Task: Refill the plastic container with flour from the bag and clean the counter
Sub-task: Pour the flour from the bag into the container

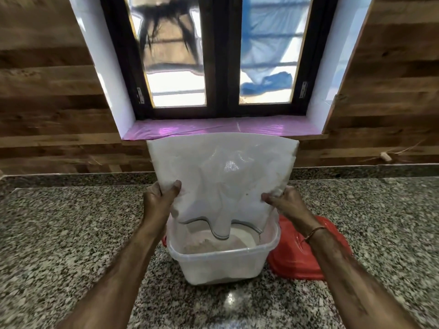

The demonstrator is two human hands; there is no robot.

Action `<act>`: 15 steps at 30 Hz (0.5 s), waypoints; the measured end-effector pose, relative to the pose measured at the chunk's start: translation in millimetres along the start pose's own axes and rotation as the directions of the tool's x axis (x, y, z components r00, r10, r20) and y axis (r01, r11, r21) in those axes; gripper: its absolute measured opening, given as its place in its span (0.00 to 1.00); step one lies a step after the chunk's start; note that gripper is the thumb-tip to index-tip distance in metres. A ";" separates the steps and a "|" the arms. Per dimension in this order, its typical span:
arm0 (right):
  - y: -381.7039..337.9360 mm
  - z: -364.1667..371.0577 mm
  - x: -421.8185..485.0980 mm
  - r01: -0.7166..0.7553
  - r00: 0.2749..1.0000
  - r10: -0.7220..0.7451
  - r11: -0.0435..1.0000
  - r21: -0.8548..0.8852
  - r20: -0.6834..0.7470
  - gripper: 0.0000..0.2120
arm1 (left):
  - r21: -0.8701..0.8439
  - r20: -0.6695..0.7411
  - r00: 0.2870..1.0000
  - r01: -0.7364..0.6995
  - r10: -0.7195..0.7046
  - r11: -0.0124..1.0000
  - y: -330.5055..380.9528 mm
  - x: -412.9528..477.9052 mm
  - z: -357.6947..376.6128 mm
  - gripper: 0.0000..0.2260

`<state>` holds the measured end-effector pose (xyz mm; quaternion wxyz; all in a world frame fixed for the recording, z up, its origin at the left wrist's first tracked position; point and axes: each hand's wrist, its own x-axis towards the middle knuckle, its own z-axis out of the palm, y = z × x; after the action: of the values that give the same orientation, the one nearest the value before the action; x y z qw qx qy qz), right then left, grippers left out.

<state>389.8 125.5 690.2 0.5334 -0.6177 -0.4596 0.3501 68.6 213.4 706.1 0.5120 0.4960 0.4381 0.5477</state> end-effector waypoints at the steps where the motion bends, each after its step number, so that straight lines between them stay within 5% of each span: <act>1: -1.4 0.0 1.3 0.007 0.999 -0.007 1.000 -0.011 -0.035 0.07 | 0.151 0.034 0.999 -0.010 0.005 0.989 -4.0 0.6 -2.5 0.14; 4: -9.0 2.3 1.6 0.005 0.997 0.003 0.995 0.095 -0.076 0.07 | 0.529 0.093 0.995 -0.012 -0.044 0.848 -18.7 -4.9 -18.6 0.13; 6: -11.2 2.9 -1.6 0.004 1.000 -0.003 0.989 0.149 -0.008 0.09 | 0.419 0.020 0.999 0.028 -0.040 0.908 -21.1 -6.1 -26.4 0.07; 9: -0.1 3.7 -6.3 0.042 0.998 -0.038 0.995 -0.091 0.044 0.14 | 0.082 0.003 0.996 0.091 -0.092 0.992 -13.0 -3.4 -22.2 0.02; 12: 7.1 2.4 -7.5 0.045 0.998 -0.054 0.978 -0.203 -0.041 0.21 | 0.143 0.010 1.000 0.025 -0.027 0.989 -5.1 1.9 -17.2 0.05; 15: -5.5 5.4 -0.2 0.027 0.995 -0.031 0.999 -0.038 -0.095 0.13 | 0.218 0.059 0.997 0.035 -0.049 0.975 -7.8 2.2 -22.0 0.05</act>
<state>383.8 127.2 694.6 0.5485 -0.6368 -0.4487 0.3039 47.8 216.9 695.9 0.4802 0.5565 0.4890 0.4697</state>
